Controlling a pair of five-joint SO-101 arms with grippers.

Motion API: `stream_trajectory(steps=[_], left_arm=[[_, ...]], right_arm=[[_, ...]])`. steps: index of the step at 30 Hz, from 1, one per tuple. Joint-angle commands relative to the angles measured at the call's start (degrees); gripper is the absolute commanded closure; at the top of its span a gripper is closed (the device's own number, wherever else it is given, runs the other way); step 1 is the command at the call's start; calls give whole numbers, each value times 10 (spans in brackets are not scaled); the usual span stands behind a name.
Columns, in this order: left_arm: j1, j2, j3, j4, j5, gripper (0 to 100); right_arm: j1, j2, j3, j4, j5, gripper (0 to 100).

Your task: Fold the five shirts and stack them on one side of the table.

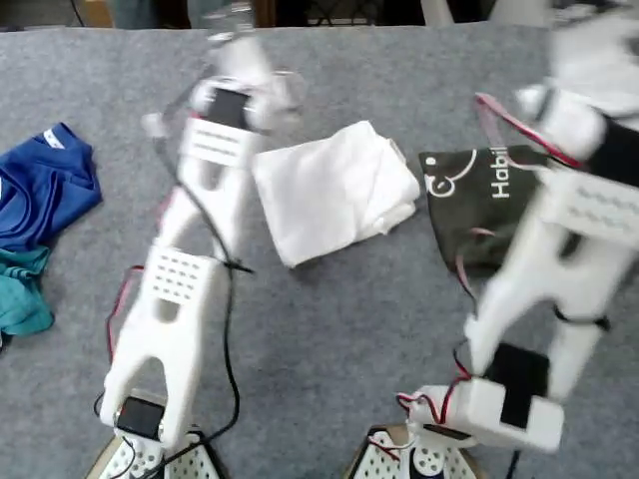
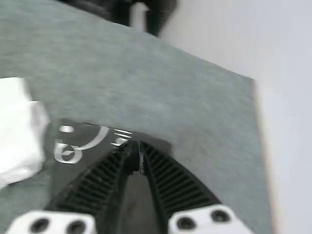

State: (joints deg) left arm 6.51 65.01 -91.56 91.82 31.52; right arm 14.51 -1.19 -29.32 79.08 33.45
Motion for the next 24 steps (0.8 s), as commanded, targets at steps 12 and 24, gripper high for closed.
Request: stream_trajectory(steps=[12,24], left_arm=[[-219,127,-36,-33,6,971],[-220,127,-36,-41,6,971]], right_arm=[[-324,355,-110,24,-47,983],[-287,531,-298,192,9,983]])
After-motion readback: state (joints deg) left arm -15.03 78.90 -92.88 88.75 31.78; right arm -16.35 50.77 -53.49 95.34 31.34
